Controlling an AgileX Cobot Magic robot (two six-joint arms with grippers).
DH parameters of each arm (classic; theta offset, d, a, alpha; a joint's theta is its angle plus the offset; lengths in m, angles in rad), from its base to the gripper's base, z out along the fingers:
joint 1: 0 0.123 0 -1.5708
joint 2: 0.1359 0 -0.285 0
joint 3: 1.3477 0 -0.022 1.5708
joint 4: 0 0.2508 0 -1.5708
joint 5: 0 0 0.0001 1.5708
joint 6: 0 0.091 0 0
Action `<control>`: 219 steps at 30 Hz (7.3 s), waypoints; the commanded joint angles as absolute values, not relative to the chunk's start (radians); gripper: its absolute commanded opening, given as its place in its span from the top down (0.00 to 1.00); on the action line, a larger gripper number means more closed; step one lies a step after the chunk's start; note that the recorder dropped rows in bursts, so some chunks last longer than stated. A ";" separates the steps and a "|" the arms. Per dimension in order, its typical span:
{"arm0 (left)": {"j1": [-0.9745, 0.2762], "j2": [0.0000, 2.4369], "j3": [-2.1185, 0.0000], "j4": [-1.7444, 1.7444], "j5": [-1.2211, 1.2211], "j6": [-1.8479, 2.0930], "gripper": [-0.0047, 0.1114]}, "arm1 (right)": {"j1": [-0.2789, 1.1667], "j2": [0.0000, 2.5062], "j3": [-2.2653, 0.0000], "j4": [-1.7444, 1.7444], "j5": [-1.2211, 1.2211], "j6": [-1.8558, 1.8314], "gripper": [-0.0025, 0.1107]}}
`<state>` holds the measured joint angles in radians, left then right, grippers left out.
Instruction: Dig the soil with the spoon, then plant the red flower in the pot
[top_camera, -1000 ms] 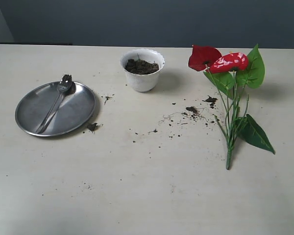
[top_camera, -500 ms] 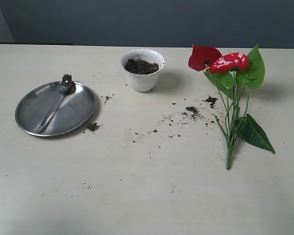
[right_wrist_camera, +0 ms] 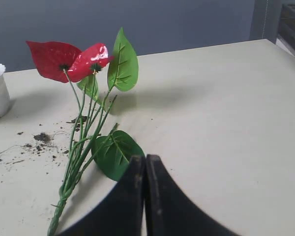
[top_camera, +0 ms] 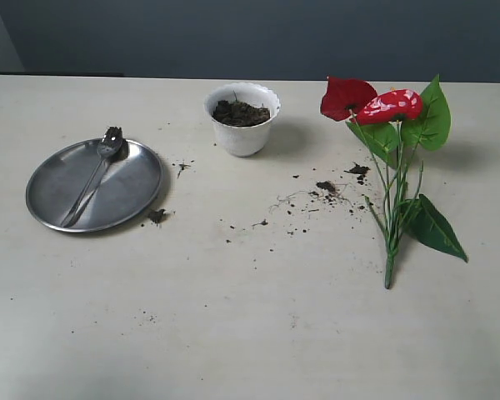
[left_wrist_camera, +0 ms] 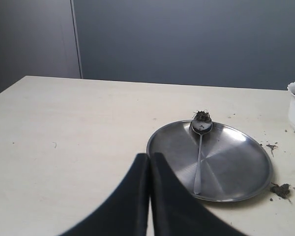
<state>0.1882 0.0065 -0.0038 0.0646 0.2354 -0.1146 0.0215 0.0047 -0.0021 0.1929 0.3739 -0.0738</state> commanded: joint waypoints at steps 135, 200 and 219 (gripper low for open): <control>0.189 0.000 0.000 0.063 0.230 -0.121 0.95 | 0.240 1.977 -1.384 0.237 0.592 0.078 0.98; 0.189 0.000 0.000 0.063 0.230 -0.121 0.95 | 0.357 2.185 -1.858 1.744 1.018 -2.109 0.98; 0.189 0.000 0.000 0.063 0.230 -0.121 0.95 | 0.379 2.197 -1.810 1.637 1.112 -2.109 0.98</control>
